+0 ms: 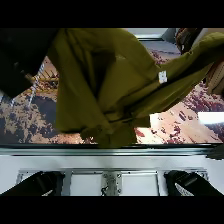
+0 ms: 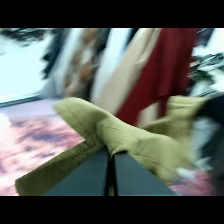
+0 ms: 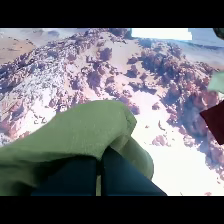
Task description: Fold the clothes and pants, and hang the long-sleeved shirts on hangers.
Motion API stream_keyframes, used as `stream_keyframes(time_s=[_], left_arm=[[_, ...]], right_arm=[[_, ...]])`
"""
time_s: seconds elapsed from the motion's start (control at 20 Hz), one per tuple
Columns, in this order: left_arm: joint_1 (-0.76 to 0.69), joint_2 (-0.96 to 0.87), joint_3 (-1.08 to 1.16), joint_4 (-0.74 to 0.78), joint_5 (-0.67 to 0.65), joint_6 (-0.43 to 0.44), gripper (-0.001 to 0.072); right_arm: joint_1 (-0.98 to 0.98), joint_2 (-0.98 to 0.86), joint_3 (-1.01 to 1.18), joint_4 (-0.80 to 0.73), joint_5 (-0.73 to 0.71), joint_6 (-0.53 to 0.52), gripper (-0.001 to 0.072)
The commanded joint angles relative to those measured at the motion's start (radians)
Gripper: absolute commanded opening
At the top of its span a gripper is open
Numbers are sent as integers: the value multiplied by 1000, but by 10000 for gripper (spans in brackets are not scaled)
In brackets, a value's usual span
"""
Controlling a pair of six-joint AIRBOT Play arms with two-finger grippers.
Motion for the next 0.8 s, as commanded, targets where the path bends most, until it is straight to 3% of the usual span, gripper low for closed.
stream_keyframes(time_s=[0.0, 0.1, 0.25, 0.55, 0.75], left_arm=[[87, -158, 86, 164, -251, -63, 14], [230, -237, 54, 69, -336, -61, 14], [377, -280, -116, -76, -325, -47, 14], [354, -102, -686, -258, -132, -52, 14], [368, -83, -827, -279, -40, -52, 15]], right_arm=[[0, -89, 12, 16, 30, 4, 16], [-2, -189, 11, 23, 61, -43, 16], [-3, -318, -45, 21, 131, -114, 16], [8, -265, -425, 96, 160, -11, 16], [8, -273, -506, 147, 124, 46, 17]])
